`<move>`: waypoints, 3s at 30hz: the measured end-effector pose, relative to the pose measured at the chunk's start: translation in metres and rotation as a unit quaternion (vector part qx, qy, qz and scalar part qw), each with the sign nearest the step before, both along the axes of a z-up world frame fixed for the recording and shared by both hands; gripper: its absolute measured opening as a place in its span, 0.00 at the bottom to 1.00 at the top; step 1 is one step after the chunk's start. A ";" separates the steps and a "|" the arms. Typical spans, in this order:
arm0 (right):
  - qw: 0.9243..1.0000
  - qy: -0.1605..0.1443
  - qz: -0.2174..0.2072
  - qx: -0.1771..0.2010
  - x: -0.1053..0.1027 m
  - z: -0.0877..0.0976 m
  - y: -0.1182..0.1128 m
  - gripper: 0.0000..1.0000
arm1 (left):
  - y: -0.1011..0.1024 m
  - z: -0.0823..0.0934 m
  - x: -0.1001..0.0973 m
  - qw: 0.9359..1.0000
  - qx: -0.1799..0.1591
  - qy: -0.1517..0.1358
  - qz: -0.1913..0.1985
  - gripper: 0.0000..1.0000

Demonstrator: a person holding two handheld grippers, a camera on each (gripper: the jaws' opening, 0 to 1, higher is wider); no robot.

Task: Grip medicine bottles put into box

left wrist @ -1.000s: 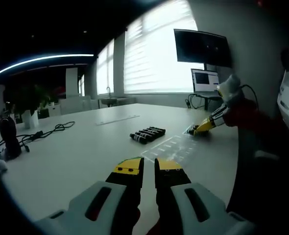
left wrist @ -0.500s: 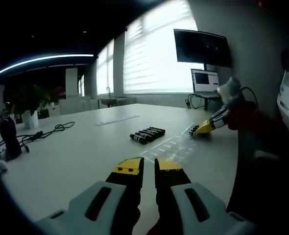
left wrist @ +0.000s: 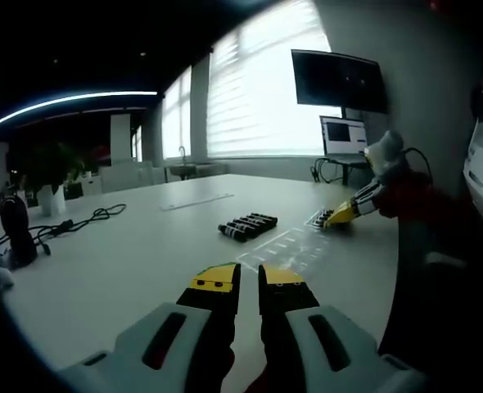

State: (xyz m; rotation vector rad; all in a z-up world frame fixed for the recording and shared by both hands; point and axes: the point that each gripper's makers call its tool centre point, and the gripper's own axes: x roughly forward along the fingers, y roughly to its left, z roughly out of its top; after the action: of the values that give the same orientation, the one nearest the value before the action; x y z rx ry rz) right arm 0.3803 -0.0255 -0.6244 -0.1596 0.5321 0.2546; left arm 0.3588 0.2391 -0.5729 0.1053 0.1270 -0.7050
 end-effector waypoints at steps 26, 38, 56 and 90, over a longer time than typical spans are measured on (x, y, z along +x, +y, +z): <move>0.998 -0.057 0.037 0.017 0.022 0.017 0.012 0.05 | 0.001 0.000 0.001 1.000 -0.001 0.001 0.002 0.03; 0.996 -0.070 0.046 0.014 0.044 0.024 0.013 0.05 | 0.002 -0.004 0.002 1.000 -0.003 0.004 0.001 0.03; 0.994 -0.087 0.062 0.017 0.079 0.035 0.024 0.05 | 0.008 -0.007 0.007 1.000 -0.009 0.013 0.007 0.03; 0.994 -0.078 0.076 0.015 0.129 0.026 0.030 0.06 | 0.010 -0.013 0.011 1.000 -0.018 0.021 0.013 0.03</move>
State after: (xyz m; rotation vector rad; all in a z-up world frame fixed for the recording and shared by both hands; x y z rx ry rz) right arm 0.5094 0.0046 -0.5982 -0.1892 0.3606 0.3947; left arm 0.3699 0.2490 -0.5854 0.0552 0.1549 -0.6834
